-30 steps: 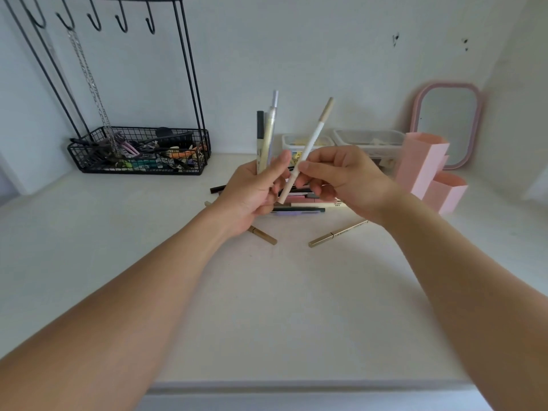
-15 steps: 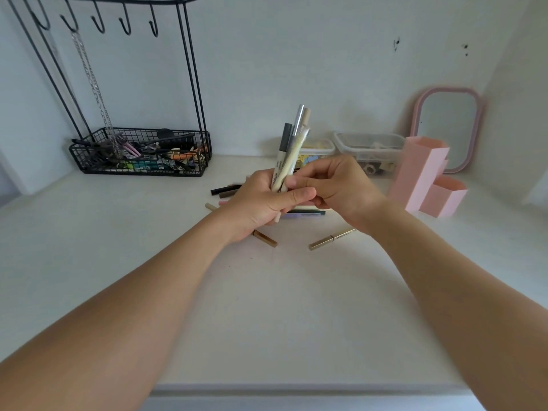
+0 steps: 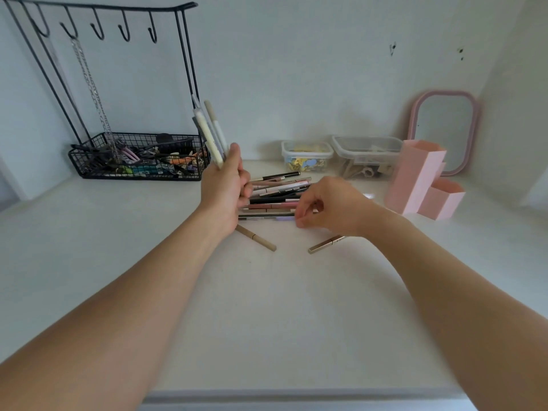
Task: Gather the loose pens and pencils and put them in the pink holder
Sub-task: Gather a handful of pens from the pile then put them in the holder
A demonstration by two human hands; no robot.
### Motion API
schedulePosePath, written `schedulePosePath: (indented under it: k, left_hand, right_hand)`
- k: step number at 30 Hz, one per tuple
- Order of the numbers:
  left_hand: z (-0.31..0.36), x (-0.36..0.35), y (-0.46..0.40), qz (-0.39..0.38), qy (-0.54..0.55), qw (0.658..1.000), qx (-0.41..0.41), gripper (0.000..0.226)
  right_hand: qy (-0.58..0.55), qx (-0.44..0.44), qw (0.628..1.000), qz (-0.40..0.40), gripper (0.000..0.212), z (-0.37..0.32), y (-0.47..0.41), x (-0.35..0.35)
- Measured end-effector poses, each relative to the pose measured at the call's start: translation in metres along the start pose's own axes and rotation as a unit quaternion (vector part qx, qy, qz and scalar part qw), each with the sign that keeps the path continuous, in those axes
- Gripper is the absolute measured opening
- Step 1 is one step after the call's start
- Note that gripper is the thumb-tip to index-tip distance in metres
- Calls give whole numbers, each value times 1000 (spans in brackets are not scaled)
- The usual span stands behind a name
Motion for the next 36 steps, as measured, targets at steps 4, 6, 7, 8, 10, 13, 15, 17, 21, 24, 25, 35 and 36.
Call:
schedulePosePath:
  k: [4,6,7,8,10,13,15,17,21,24,25,35,36]
  left_hand:
    - [1,4,0,34,14,999,11,43]
    - [1,7,1,49,17,998,17,43]
    - [1,7,1,53,18,998,19,43]
    - [1,8,1,54,17,998,22,43]
    - [0,7,1,47,12,999,25,44]
    - [-2,5,0,36,-5,999,15,43]
    - [-3,4,-1,32,-17,999,6,42]
    - [-2,4,0,37,-20,999,-3,41]
    - [1,4,3,52,14,998,-17,42]
    - [-1,-3,4,-5,-4,1000,-24,40]
    - [-2,-8,6,-36,-14,999,-28,38]
    - [-9,-31,20,-174,-83,979,-64,30]
    - [-8,-31,22,-167,-88,980,-66,23]
  right_hand:
    - [-1,-15,1000,1,7,7,0,2]
    - [-17,-21,999,17,12,8,-1,5]
    - [-17,-25,999,19,12,9,-2,6]
    - [-10,-27,999,16,11,10,-2,6]
    - [3,-37,999,7,7,12,-3,4]
    - [6,-60,998,-5,6,17,-2,4]
    - [21,-65,997,-29,6,19,-1,5]
    - [42,-66,996,-51,9,19,2,9]
    - [-24,-96,995,-29,19,22,5,23]
    - [-237,-87,968,-7,24,9,5,19]
    - [-290,-74,954,-2,25,3,4,16]
    - [-381,-25,921,81,21,-9,-1,-6]
    - [-380,-27,920,85,20,-9,-2,-7]
Point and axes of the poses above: each hand's wrist, its own y-axis away from the middle knuckle, its own x-axis out of the back of the hand, z = x × y, the point moved 5 cm from there along -y, towards the middle knuckle, and after that the axes turned 9 degrees about -y, right-handed, at the moved point
